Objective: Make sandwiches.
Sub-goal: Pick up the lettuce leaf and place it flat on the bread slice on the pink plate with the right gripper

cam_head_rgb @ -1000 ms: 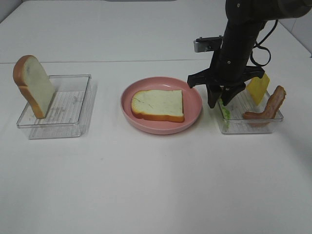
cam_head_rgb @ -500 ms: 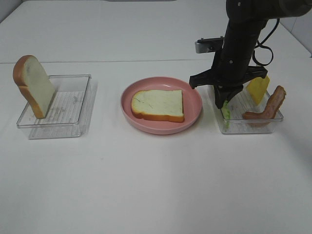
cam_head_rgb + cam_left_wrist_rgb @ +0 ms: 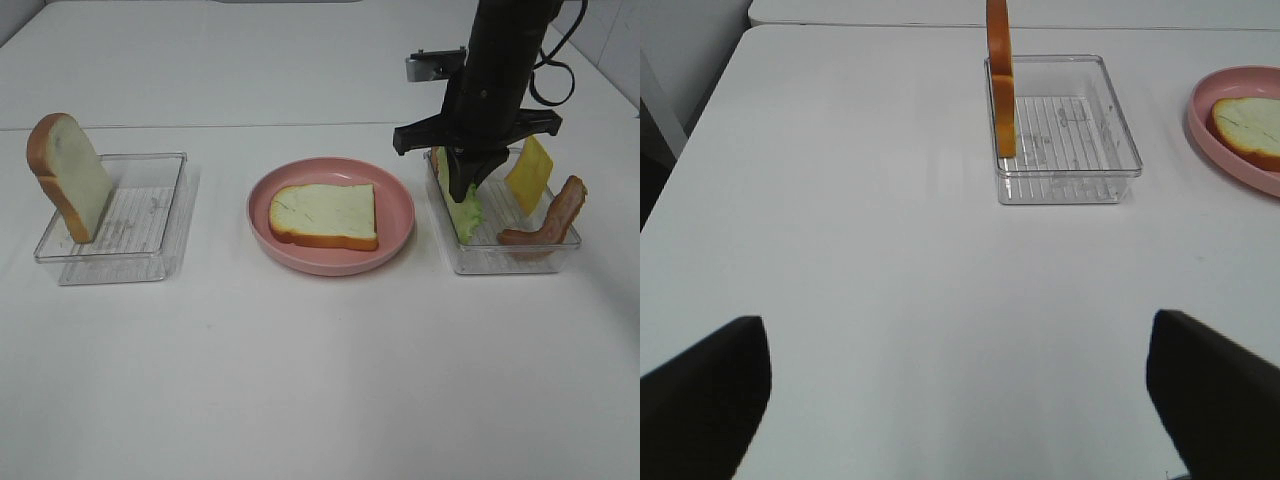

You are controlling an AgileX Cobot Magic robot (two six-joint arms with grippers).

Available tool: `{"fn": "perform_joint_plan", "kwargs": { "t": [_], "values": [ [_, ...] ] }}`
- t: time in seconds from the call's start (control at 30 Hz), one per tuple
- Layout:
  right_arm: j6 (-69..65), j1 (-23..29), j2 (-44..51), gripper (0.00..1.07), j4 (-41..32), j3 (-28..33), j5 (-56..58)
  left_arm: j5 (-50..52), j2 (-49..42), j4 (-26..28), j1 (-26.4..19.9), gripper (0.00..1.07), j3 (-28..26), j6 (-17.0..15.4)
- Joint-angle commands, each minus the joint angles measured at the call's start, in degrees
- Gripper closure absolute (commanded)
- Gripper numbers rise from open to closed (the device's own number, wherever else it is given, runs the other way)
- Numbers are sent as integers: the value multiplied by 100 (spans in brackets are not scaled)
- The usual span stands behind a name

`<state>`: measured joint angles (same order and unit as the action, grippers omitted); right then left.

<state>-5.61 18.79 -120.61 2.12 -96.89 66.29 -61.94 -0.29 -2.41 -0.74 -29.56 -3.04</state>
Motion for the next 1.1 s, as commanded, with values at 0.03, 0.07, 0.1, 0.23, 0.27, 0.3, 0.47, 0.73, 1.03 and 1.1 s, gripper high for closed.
{"fn": "perform_joint_plan", "kwargs": {
  "t": [0.03,0.07,0.1,0.23,0.27,0.3,0.47,0.73,1.03,1.1],
  "values": [
    [-34,-11,212,107,-258,-34,332,63,-115,46,11,13,0,0],
    [92,-11,361,107,-458,-34,481,63,-115,46,11,13,0,0],
    [92,-11,361,107,-458,-34,481,63,-115,46,11,13,0,0],
    [281,-6,791,107,-825,-34,458,63,-120,46,11,13,0,0],
    [321,-6,837,107,-945,-34,338,63,-120,46,11,13,0,0],
    [321,-6,837,107,-945,-34,338,63,-120,46,11,13,0,0],
    [934,-6,837,107,-2212,11,-315,63,-120,46,11,13,0,0],
    [2091,-6,46,107,-4601,6,-1140,63,-120,46,11,13,0,0],
    [2097,0,-573,107,-4870,0,-1667,63,-120,46,11,13,0,0],
    [2097,0,-602,107,-4905,-6,-1719,63,-120,46,11,13,0,0]
  ]
}}
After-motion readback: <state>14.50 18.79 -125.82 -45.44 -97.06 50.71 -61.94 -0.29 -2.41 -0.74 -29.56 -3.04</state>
